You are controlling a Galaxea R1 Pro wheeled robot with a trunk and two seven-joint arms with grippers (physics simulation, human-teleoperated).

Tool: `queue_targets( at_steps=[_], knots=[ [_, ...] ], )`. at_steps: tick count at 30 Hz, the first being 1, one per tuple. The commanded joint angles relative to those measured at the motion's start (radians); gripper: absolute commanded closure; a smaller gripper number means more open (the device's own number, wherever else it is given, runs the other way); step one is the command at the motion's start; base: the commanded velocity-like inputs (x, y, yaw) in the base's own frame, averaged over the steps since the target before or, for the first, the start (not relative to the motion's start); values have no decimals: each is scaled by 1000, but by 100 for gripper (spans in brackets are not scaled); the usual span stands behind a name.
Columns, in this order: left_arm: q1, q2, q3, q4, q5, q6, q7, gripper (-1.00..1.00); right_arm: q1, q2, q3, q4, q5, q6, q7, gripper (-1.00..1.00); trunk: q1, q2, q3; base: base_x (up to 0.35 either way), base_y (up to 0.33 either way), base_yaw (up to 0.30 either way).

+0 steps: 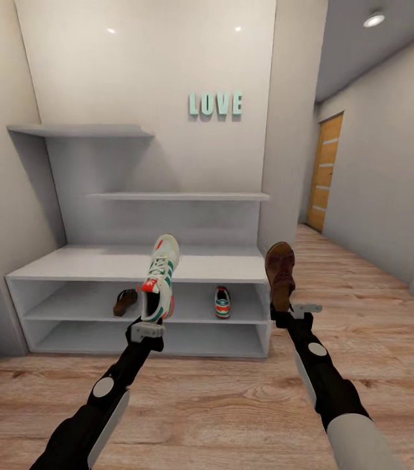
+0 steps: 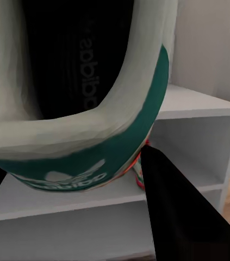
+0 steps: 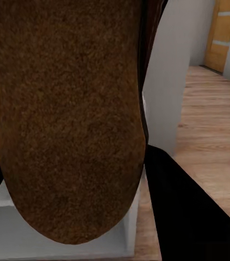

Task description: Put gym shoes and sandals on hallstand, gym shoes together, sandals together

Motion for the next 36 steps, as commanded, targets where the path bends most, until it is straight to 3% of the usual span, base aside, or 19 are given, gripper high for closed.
queue_targets(
  at_steps=[1, 4, 11, 20, 30, 32, 33, 36],
  knots=[
    [-6, -5, -8, 6, 5, 3, 3, 100, -1, -5, -10, -5, 5, 3, 0, 100, 0, 0, -1, 0, 0, 0],
    [-11, 1, -2, 23, 10, 20, 20, 100, -3, -9, -28, -23, -5, 20, -2, 100, 0, 0, -1, 0, 0, 0],
    [28, 37, 40, 64, 10, -9, -17, 100, -4, 29, 15, 8, 24, -7, -2, 100, 0, 0, -1, 0, 0, 0],
    [79, 41, 88, 117, 9, -53, -20, 100, -4, 30, 67, 59, 22, -57, -3, 100, 0, 0, -1, 0, 0, 0],
    [116, 42, 95, 175, 9, -5, -20, 100, -4, 28, 57, 66, 16, -10, -1, 100, 0, 0, -1, 0, 0, 0],
    [115, 42, 96, 187, 9, 6, -20, 100, -4, 28, 45, 65, 10, 2, -1, 100, 0, 0, -1, 0, 0, 0],
    [115, 42, 96, 199, 9, 122, -20, 100, -4, 27, -9, 64, -5, 216, -1, 100, 0, 0, -1, 0, 0, 0],
    [114, 42, 96, 147, 9, 180, -20, 100, -4, 27, -158, 62, -22, 287, -1, 100, 0, 0, -1, 0, 0, 0]
  ],
)
